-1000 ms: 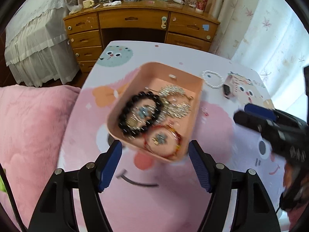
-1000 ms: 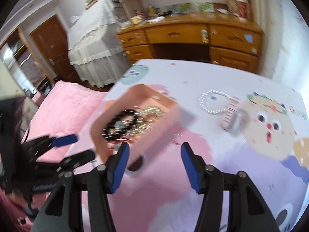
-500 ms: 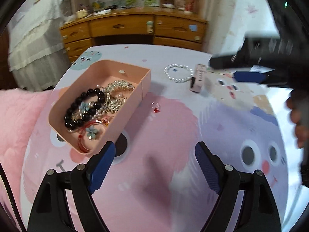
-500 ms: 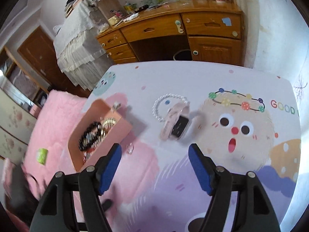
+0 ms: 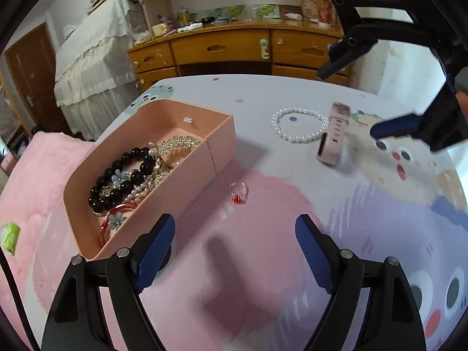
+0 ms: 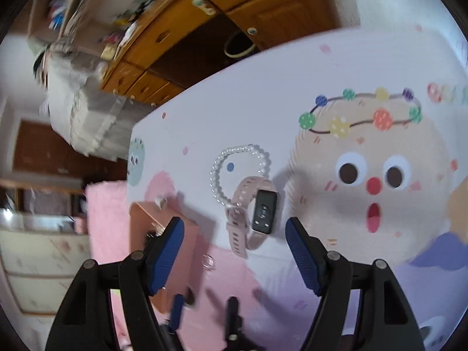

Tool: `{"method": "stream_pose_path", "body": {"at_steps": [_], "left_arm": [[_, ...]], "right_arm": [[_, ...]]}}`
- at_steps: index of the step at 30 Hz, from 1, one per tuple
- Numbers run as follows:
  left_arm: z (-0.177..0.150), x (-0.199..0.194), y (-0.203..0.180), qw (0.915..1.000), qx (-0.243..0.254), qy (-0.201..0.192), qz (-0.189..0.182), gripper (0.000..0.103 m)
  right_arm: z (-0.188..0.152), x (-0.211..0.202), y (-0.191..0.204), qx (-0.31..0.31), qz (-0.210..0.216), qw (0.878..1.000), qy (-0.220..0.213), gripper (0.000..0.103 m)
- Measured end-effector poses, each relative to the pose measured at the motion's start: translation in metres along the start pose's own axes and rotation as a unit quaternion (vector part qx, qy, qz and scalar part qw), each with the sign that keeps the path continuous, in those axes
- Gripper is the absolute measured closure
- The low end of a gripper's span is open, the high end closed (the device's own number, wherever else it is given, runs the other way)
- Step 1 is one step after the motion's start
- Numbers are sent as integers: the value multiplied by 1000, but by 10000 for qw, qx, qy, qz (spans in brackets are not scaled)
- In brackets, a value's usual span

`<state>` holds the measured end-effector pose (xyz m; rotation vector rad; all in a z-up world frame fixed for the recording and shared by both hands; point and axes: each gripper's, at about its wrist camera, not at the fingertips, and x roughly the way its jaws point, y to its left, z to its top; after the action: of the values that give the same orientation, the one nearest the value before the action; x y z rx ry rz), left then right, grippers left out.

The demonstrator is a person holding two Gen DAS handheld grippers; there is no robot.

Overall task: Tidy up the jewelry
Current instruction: 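Grasp the pink smartwatch strap with the right tool while the left tool grasps the red ring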

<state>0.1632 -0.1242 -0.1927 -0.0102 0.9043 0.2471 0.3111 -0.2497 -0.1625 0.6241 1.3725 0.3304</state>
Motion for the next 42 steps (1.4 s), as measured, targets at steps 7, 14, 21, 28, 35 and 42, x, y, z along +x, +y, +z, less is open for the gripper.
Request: {"method": "stream_pose_path", "body": {"at_steps": [7,14,21,28,35,42], "left_arm": [[5,18,-4,9999,-22,64,124,28],[6,22,-21,9992,355,-119,158,42],[12,25,-18,9997,231,-76,-92,54],[17,33,-1,9981,-198,123,-571,64],[15,35,7,9982,-331,134,-475,85],[15,34,9,9988,-212,151,-420,98]], "right_arm": [[8,19,4,105,45,9998,148,33],[8,27,-3,189,325,9990,222,87],[4,10,-10,63,633,9980,38,91],[0,-19,-16,49,714,9970,-286,91],[-4,-33,-25,175,790,9959,-409,91],[-10,-33,-29,248,745,9961,-403,91]]}}
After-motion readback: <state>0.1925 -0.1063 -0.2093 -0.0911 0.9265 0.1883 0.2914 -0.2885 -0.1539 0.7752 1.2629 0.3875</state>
